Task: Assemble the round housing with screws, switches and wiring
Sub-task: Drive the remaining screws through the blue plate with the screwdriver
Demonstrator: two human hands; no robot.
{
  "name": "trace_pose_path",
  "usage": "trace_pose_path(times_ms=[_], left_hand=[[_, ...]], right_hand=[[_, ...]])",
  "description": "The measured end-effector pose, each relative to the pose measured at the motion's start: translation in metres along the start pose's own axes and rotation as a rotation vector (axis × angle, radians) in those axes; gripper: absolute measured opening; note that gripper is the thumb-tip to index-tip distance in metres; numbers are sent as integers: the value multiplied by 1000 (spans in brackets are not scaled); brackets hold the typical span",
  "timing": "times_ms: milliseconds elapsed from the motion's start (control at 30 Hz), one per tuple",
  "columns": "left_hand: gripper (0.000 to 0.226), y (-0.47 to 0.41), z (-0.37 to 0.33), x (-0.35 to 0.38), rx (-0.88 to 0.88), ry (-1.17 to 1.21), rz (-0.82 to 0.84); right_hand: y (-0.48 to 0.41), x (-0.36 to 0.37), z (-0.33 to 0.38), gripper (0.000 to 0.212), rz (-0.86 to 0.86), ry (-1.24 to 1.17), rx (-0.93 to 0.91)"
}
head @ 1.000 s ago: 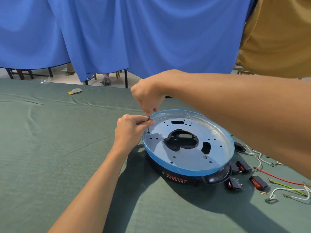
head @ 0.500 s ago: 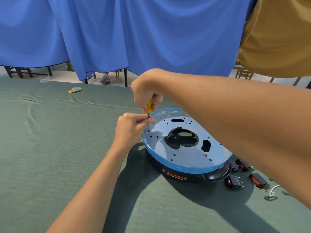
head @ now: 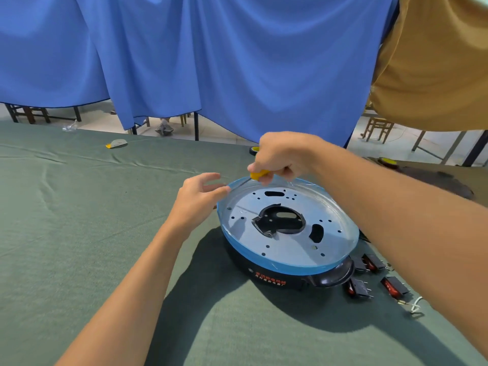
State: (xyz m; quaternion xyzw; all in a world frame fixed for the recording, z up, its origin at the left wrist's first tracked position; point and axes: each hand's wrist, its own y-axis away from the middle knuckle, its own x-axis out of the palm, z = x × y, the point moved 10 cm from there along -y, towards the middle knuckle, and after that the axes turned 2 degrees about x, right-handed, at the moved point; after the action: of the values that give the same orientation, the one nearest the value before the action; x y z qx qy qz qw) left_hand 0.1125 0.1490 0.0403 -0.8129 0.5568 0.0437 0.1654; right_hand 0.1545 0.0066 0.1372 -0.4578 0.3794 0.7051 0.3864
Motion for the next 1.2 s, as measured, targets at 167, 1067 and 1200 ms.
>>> trace_pose_path(times_ms=[167, 1067, 1200], left_hand=[[14, 15, 23, 21, -335, -123, 144], [42, 23, -87, -7, 0, 253, -252], [34, 22, -115, -30, 211, 142, -425]], right_hand=[[12, 29, -69, 20, -158, -880, 223], [40, 11, -101, 23, -236, -1643, -99], [49, 6, -99, 22, -241, -1691, -159]])
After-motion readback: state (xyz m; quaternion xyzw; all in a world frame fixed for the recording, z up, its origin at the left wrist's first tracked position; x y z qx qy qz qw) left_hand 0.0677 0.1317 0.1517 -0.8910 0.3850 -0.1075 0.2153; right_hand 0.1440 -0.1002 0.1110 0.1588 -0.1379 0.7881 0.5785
